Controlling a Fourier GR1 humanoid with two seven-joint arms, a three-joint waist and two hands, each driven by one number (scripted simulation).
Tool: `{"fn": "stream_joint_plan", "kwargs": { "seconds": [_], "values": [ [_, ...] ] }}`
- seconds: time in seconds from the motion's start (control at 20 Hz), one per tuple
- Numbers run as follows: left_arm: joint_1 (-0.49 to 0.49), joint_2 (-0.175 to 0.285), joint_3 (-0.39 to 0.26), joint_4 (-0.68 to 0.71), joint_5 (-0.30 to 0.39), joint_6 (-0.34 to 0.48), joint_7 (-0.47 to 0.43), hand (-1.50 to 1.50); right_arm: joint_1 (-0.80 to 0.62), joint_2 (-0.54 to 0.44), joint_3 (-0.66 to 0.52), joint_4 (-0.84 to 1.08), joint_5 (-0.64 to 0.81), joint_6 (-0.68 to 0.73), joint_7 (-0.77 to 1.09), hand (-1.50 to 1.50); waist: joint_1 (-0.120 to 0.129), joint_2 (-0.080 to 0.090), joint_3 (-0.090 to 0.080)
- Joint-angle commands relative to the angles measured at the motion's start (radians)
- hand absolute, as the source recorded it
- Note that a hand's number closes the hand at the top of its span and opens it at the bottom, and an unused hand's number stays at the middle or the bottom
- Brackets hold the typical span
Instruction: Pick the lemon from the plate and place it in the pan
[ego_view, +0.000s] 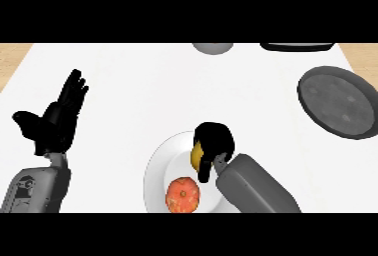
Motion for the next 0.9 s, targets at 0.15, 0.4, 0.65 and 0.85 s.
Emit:
{"fn": "stream_joint_plan", "kwargs": {
  "seconds": [0.15, 0.4, 0.65, 0.85],
  "values": [
    [0.035, -0.018, -0.007, -0.007, -0.015, -0.001, -0.027, 0.00, 0.043, -0.003, -0.087, -0.084, 0.074, -0.016, 0.069, 1.50, -0.004, 0.001, 0.000],
    [0.027, 0.008, 0.012, -0.018, 0.003, -0.016, 0.002, 0.00, -0.057, -0.054, -0.071, -0.200, 0.241, -0.171, 0.136, 1.50, -0.007, -0.004, -0.001],
    [0.061, 0.001, 0.015, -0.040, -0.001, -0.003, 0.012, 0.00, 0.001, -0.116, -0.069, -0.470, 0.331, -0.191, 0.231, 1.50, -0.021, -0.010, 0.000],
    [0.025, -0.008, 0.003, -0.038, 0.002, -0.011, 0.024, 0.00, -0.011, -0.178, -0.155, -0.550, 0.372, -0.160, 0.250, 1.50, -0.011, -0.003, 0.000]
  ]
}}
